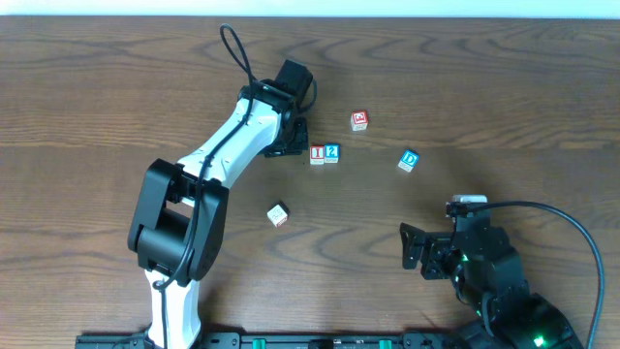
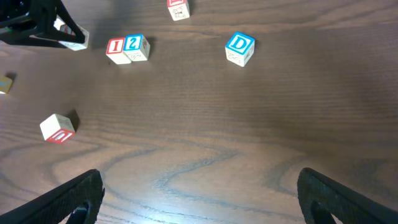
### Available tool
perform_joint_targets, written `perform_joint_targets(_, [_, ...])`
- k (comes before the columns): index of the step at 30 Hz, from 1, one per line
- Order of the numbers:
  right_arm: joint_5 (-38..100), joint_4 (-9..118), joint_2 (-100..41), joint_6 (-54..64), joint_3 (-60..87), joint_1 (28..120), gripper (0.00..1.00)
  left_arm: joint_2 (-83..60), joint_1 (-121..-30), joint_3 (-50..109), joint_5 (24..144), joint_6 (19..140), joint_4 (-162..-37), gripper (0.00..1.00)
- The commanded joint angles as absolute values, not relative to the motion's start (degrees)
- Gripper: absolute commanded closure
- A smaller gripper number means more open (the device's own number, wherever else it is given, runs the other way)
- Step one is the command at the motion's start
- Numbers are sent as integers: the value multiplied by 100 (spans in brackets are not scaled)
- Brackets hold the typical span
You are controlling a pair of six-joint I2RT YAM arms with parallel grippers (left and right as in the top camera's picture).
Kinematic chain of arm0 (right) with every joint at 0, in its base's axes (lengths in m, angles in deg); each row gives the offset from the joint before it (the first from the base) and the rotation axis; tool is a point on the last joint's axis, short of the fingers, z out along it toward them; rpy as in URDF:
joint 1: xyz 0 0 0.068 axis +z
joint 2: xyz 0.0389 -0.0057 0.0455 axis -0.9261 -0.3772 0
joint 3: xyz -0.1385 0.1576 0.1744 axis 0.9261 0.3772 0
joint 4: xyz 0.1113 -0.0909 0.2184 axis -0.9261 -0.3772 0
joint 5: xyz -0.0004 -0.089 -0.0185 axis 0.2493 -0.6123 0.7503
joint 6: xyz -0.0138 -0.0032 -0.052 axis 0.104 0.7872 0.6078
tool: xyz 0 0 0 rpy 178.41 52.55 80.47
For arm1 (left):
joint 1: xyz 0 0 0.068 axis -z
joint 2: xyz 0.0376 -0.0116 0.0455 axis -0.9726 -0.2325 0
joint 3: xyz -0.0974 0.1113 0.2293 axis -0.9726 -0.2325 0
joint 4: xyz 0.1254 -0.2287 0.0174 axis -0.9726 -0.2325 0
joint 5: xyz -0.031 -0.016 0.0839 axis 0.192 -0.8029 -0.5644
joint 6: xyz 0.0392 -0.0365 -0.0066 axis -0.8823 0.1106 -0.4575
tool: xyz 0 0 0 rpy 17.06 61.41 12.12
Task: Spell out Ai2
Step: 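Lower 'A' block to the left of the 'I' block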
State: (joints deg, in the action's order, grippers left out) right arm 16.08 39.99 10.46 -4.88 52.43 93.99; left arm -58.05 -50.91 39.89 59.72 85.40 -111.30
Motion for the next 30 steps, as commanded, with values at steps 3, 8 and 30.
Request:
perform_joint_targets(3, [1611,3997,1059,-534,5245,9373,1,-5770,-4973,3967,5721,8617,-11146,94])
perform_joint_targets(8, [1611,3997,1059,-534,5245,9373,1,-5844,-4865,3967,5574,8700,-11148,94])
perform_joint_targets(30, [1611,3999,1059,-534,5245,9373,1,-6037,-4691,3971,5417,8954,-11122,94])
